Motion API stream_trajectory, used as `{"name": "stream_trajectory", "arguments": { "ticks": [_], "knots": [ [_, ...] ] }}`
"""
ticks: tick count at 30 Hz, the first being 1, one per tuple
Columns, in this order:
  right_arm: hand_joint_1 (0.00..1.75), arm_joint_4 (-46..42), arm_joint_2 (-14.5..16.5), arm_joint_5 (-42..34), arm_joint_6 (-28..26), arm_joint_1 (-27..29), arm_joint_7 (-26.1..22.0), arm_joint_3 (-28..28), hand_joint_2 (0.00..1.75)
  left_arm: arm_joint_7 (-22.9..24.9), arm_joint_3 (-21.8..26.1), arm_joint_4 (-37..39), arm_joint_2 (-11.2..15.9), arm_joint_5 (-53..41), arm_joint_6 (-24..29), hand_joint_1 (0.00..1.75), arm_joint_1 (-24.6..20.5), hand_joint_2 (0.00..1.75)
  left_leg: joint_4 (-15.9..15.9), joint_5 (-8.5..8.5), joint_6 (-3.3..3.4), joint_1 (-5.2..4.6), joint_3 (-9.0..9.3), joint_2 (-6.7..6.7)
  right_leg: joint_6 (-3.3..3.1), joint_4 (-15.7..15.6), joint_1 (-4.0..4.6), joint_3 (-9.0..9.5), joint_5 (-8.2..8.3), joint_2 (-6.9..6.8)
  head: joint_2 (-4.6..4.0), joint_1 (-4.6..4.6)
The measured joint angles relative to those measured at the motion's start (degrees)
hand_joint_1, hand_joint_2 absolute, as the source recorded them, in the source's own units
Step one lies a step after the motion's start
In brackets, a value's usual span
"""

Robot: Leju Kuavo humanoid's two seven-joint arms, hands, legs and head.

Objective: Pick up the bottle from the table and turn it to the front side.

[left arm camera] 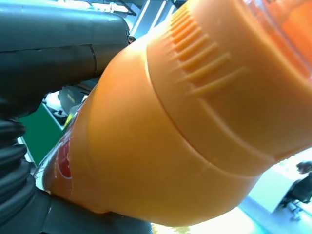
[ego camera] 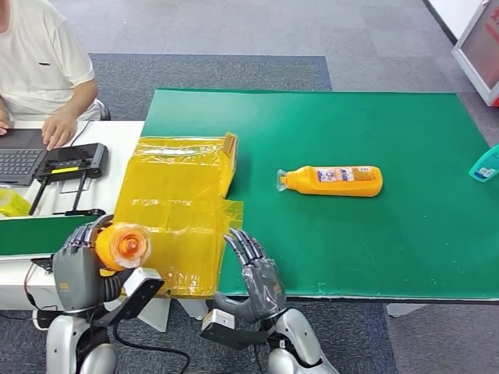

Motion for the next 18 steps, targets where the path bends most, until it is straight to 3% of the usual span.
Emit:
{"name": "stream_trajectory", "arguments": {
  "ticks": [7, 14, 16, 18],
  "knots": [
    [0.0, -1.1, 0.0, -1.5, 1.5, 0.1, -1.2, -0.2, 1.75, 1.3, 2.5, 11.9, 2.4, -2.7, -2.9, 1.75, -8.6, 1.75, 0.0, 0.05, 0.04, 0.0, -0.03, 0.0, 0.02, 0.0, -0.03, -0.02, 0.1, 0.0, 0.0, 0.01],
    [0.0, -1.2, 0.0, -1.7, 1.8, 0.1, -1.5, -0.2, 1.75, 1.3, 2.5, 13.6, 2.8, -3.5, -3.8, 1.75, -10.0, 1.75, 0.0, 0.05, 0.04, -0.02, -0.04, 0.0, 0.03, 0.0, -0.05, -0.03, 0.1, 0.0, 0.0, 0.0],
    [0.0, -1.2, 0.0, -2.1, 2.3, 0.0, -1.9, -0.1, 1.75, 0.5, 1.6, 16.2, 3.3, -4.4, -5.5, 1.75, -12.1, 1.75, 0.0, 0.05, 0.04, -0.02, -0.04, 0.0, 0.03, 0.0, -0.04, -0.04, 0.11, 0.0, 0.0, 0.0],
    [0.0, -1.2, 0.1, -3.6, 3.7, -0.5, -3.0, 0.6, 1.75, -0.3, -3.4, 23.3, 4.6, -6.9, -9.6, 1.75, -18.6, 1.75, 0.0, 0.08, 0.03, -0.02, -0.07, -0.01, 0.04, 0.0, -0.04, -0.07, 0.14, 0.0, 0.0, 0.01]
  ]
}}
